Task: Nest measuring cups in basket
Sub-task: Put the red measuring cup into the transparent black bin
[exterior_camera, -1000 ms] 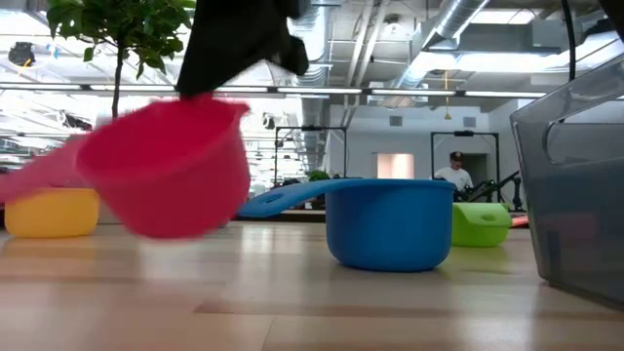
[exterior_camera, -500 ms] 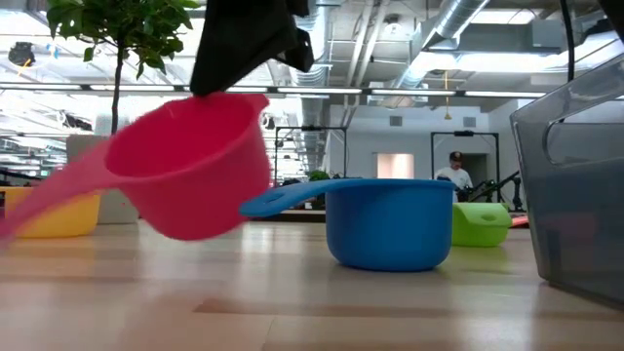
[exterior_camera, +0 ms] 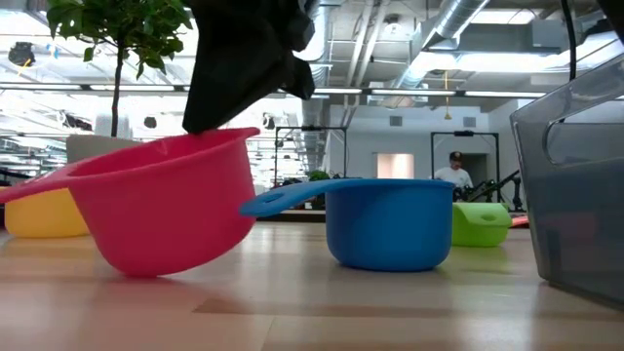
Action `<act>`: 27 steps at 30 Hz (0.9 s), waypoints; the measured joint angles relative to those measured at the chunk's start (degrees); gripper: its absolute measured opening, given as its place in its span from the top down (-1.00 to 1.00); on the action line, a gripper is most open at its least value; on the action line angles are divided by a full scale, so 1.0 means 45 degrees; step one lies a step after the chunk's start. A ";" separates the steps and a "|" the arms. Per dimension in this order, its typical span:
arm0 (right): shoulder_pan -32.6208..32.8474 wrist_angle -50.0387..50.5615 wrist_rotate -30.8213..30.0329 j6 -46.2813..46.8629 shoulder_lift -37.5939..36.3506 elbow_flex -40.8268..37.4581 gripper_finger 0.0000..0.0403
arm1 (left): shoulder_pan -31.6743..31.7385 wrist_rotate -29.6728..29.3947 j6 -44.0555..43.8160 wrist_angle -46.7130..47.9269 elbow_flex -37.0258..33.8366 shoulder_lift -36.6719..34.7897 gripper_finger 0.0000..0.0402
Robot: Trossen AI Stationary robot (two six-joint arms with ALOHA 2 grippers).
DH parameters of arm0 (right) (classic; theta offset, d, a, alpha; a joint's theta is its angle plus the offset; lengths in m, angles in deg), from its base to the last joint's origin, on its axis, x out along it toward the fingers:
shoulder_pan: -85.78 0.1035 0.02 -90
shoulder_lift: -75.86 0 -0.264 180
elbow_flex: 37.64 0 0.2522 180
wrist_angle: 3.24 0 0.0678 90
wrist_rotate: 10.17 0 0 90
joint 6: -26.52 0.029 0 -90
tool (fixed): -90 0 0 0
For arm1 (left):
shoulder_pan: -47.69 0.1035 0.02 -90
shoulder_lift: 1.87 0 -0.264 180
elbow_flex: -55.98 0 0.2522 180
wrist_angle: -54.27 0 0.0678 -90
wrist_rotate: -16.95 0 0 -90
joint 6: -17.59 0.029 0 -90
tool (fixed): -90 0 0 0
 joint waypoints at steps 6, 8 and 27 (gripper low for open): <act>-0.0013 -0.0245 -0.0013 -0.0053 0.0000 0.0000 0.55 | 0.0000 0.0000 -0.0010 -0.0001 0.0000 0.0000 1.00; -0.0013 -0.0316 -0.0013 -0.0070 0.0000 0.0000 0.50 | 0.0000 0.0000 -0.0015 0.0000 0.0000 0.0000 1.00; -0.0606 -0.0375 -0.0241 -0.0704 -0.0007 -0.0070 -0.09 | 0.0000 0.0010 -0.0010 0.0000 0.0000 0.0000 1.00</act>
